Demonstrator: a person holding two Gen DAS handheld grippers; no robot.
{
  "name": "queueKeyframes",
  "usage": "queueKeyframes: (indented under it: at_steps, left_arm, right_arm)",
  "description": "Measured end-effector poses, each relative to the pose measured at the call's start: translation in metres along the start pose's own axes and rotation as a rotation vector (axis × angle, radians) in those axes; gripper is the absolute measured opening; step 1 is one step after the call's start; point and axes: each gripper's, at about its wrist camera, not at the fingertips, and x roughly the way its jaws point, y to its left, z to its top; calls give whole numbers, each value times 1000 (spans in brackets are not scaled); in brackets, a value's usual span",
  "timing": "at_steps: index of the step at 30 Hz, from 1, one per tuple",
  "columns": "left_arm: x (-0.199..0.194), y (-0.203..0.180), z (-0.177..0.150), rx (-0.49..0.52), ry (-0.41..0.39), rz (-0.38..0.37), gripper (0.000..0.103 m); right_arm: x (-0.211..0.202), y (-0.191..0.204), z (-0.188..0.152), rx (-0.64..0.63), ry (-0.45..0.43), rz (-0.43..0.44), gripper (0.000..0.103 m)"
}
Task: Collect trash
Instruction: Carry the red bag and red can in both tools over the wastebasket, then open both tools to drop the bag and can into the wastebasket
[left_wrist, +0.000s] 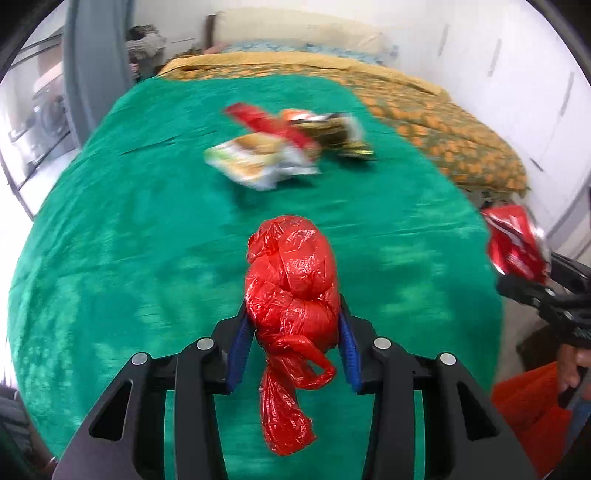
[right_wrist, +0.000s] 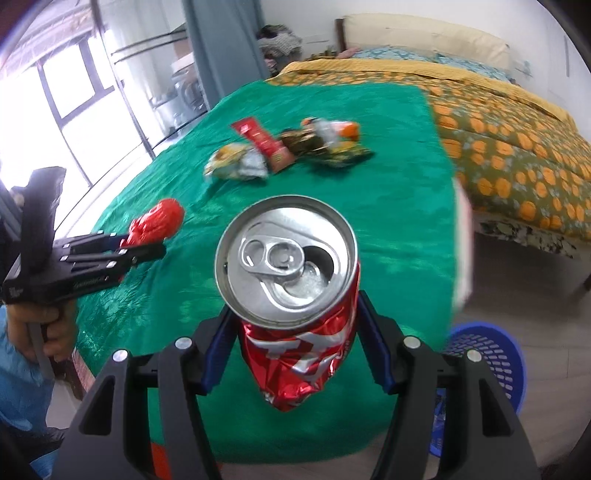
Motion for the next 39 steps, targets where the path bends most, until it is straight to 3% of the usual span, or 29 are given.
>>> queueKeyframes:
  at_steps: [10, 15, 21, 28, 29, 30, 31, 32, 35, 39]
  left_arm:
    - [20, -154, 29, 162, 44, -216, 41]
    - [51, -235, 33, 246, 81, -264, 42]
    - [114, -312, 21, 278, 171, -284, 42]
    - [180, -348, 6, 283, 231, -265, 45]
    - [187, -351, 4, 282, 230, -262, 58]
    - [194, -354, 3, 280, 228, -250, 71]
    - [200, -354, 3, 275, 220, -227, 79]
    - [204, -354, 3, 274, 214, -209, 80]
    - [203, -347, 9, 261, 224, -206, 81]
    - [170, -341, 16, 262, 167, -242, 86]
  right_arm:
    - [-50, -134, -19, 185, -9, -183, 60]
    - [-52, -196, -45, 254, 18, -274, 60]
    - [-46, -255, -72, 391, 45, -285, 60]
    - [-41, -288, -86, 491, 40, -258, 61]
    - [-39, -291, -87, 503, 44, -253, 64]
    - [-37, -294, -89, 514, 47, -249, 77]
    - [-37, -295, -89, 522, 40, -256, 80]
    - [-40, -295, -88, 525, 33, -261, 81]
    - [-47, -297, -85, 525, 10, -274, 81]
    - [-58, -292, -78, 509, -29, -296, 83]
